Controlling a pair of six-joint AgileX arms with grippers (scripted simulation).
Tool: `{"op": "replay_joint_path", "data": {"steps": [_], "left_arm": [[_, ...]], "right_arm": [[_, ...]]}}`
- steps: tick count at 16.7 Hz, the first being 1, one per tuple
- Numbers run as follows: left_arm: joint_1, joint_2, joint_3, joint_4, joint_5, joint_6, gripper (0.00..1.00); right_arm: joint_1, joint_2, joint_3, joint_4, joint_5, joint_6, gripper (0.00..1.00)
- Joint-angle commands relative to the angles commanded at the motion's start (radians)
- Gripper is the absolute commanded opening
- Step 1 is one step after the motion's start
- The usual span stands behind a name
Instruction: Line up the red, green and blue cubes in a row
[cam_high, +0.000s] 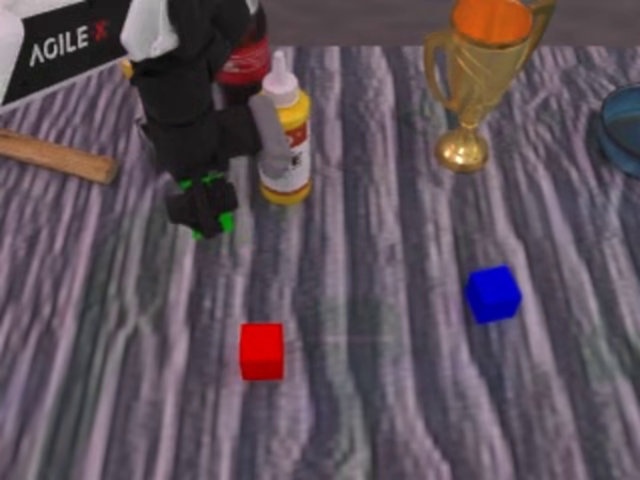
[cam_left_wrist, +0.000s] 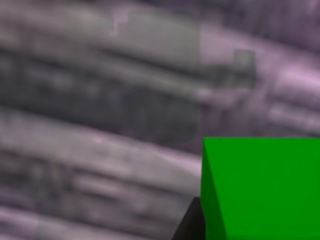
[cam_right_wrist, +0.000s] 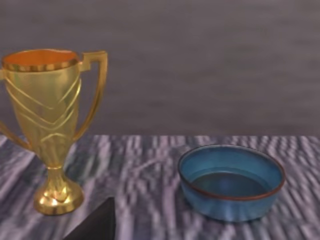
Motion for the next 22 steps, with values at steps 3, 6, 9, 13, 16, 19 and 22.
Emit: {"op": "replay_joint_path", "data": {"steps": [3,6,9,13,16,19,22], "left_arm": [[-0.147,-0.052,-0.065,0.009,-0.002,-0.053,0.0],[-0.304,-0.105,-0.128,0.019,-0.004,-0.109,0.0],[-0.395,-0.149,-0.169,0.031,-0.008,-0.148,0.0],[-0.405,-0.155,-0.175,0.033,-0.009,-0.153,0.0],[-0.402,-0.144,-0.183,0.049,-0.007,-0.151,0.0],[-0.406,-0.111,-0.238,0.135,-0.006,-0.151,0.0],[-0.407,-0.074,-0.299,0.239,-0.006,-0.155,0.0]], "right_arm": [[0.0,0.0,0.0,0.0,0.0,0.0,1.0],[0.0,0.0,0.0,0.0,0.0,0.0,1.0],[0.0,0.0,0.0,0.0,0.0,0.0,1.0],[0.0,0.0,0.0,0.0,0.0,0.0,1.0],[0.0,0.0,0.0,0.0,0.0,0.0,1.0],[0.0,0.0,0.0,0.0,0.0,0.0,1.0],[0.0,0.0,0.0,0.0,0.0,0.0,1.0]]}}
